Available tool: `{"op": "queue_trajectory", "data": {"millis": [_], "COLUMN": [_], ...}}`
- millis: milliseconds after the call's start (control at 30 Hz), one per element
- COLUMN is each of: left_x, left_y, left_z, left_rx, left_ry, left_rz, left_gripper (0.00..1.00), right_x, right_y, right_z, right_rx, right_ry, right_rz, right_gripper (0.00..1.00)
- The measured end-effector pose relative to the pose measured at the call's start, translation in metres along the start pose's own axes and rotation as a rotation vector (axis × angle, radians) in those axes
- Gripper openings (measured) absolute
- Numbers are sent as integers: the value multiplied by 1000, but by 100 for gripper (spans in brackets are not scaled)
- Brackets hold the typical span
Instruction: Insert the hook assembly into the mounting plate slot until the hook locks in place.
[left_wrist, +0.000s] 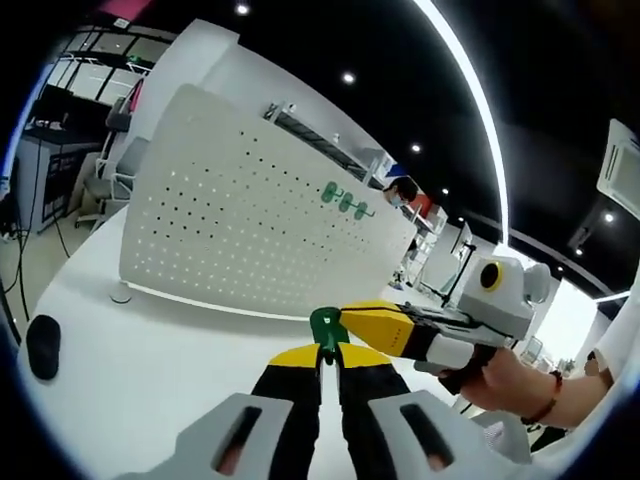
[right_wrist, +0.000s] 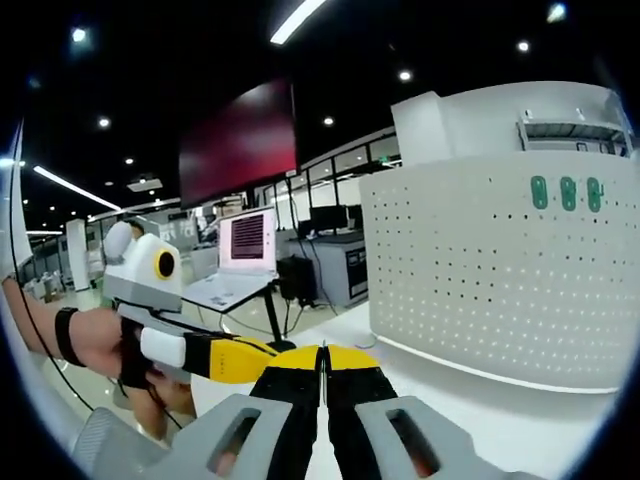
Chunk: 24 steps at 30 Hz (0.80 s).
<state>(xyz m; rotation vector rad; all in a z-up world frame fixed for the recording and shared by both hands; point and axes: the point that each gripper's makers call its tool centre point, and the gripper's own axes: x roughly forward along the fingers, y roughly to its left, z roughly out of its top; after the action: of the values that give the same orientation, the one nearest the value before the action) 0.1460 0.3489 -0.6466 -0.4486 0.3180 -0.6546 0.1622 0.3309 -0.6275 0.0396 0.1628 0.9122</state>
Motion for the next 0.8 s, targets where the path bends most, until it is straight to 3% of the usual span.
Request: {"op": "queue_trajectory", "data": {"millis": [800], "left_x": [4], "left_y": [-8], "left_z": [2], "left_rx": [-40], "left_ry": [-29], "left_rz": [-15], "left_gripper": [4], "right_x": [-7], "right_y": [3], "right_z": [6], "right_rx": [60], "right_ry": [-57], "right_rz": [6], "right_gripper": [0]}}
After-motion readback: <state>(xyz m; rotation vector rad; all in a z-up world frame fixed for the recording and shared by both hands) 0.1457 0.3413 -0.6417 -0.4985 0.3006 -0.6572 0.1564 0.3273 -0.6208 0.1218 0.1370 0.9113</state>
